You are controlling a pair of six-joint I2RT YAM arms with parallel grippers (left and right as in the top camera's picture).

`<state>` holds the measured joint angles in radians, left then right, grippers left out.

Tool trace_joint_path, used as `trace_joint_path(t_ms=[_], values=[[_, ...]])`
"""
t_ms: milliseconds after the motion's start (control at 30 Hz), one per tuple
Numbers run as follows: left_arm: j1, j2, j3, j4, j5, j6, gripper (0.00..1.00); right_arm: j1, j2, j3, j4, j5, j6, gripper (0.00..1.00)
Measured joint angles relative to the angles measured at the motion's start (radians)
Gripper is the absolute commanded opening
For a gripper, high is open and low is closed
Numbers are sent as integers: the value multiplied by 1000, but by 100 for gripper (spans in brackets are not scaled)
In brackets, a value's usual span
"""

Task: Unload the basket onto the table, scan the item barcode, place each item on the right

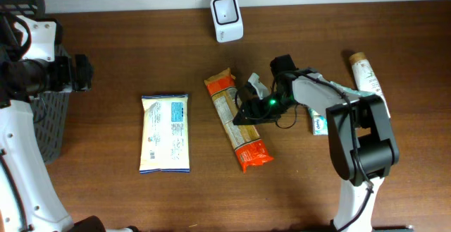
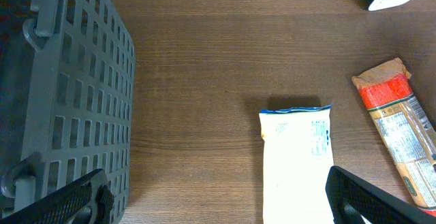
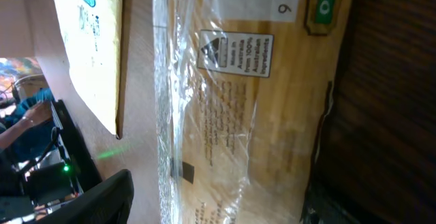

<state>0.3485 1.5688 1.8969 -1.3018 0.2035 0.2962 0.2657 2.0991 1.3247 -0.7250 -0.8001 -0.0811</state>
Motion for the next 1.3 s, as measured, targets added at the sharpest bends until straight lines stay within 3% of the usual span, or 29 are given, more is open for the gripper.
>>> trace_joint_path(t_ms=[100, 133, 200, 233, 433, 533, 667, 767, 867, 1000, 1033, 1067, 1100, 1133, 1233, 1300], values=[[0, 0, 0, 0, 0, 0, 99, 35, 0, 0, 16, 32, 9, 57], [0, 0, 0, 0, 0, 0, 99, 52, 0, 0, 24, 43, 7, 46], [0, 0, 0, 0, 0, 0, 99, 90, 2, 1, 30, 77, 8, 14], [0, 0, 0, 0, 0, 0, 99, 110, 5, 1, 29, 90, 15, 4], [0, 0, 0, 0, 0, 0, 99, 117, 18, 50, -39, 83, 29, 4], [0, 0, 0, 0, 0, 0, 99, 125, 41, 140, -163, 121, 24, 4], [0, 0, 0, -2, 0, 0, 99, 151, 55, 340, -418, 345, 18, 4], [0, 0, 0, 0, 0, 0, 99, 210, 56, 444, -503, 593, 63, 4], [0, 0, 0, 0, 0, 0, 99, 317, 57, 451, -504, 739, 97, 4], [0, 0, 0, -1, 0, 0, 99, 454, 60, 433, -429, 782, 138, 7], [0, 0, 0, 0, 0, 0, 99, 491, 60, 414, -400, 785, 153, 14], [0, 0, 0, 0, 0, 0, 99, 499, 58, 404, -383, 784, 164, 37], [0, 0, 0, 0, 0, 0, 99, 501, 56, 393, -371, 778, 169, 49], [0, 0, 0, 0, 0, 0, 99, 500, 56, 387, -365, 773, 176, 54], [0, 0, 0, 0, 0, 0, 99, 495, 58, 332, -307, 747, 185, 53], [0, 0, 0, 0, 0, 0, 99, 473, 56, 275, -229, 684, 187, 37]])
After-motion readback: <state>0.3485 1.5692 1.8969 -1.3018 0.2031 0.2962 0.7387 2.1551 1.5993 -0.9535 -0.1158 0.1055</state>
